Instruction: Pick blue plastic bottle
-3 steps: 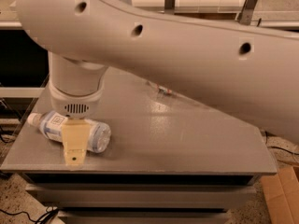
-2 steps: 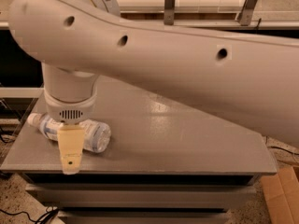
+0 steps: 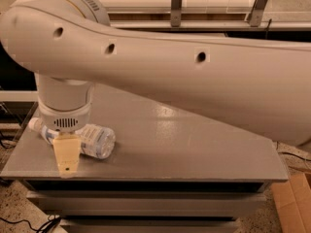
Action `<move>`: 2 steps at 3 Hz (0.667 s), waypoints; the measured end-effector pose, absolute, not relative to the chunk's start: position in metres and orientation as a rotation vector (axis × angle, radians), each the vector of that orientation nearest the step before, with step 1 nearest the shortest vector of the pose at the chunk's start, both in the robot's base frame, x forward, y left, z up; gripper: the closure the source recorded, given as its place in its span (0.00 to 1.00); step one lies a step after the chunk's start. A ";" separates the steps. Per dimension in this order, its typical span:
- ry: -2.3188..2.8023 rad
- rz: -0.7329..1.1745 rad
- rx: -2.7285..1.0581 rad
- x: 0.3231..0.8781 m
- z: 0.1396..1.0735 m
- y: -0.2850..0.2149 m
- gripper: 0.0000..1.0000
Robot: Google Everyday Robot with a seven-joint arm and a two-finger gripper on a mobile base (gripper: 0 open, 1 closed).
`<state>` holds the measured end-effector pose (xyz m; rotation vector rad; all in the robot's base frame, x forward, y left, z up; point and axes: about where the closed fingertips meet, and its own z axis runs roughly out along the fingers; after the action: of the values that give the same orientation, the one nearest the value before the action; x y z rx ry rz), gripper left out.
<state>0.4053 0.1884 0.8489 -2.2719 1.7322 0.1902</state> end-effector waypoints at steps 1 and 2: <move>1.739 0.191 -2.273 0.411 0.847 0.191 0.40; 1.748 0.192 -2.271 0.414 0.846 0.193 0.63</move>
Offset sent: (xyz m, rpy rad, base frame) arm 0.0158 0.0055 -0.0076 -0.0100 0.0185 -0.0183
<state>0.4144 0.1928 0.8458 -2.2708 1.7478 0.1919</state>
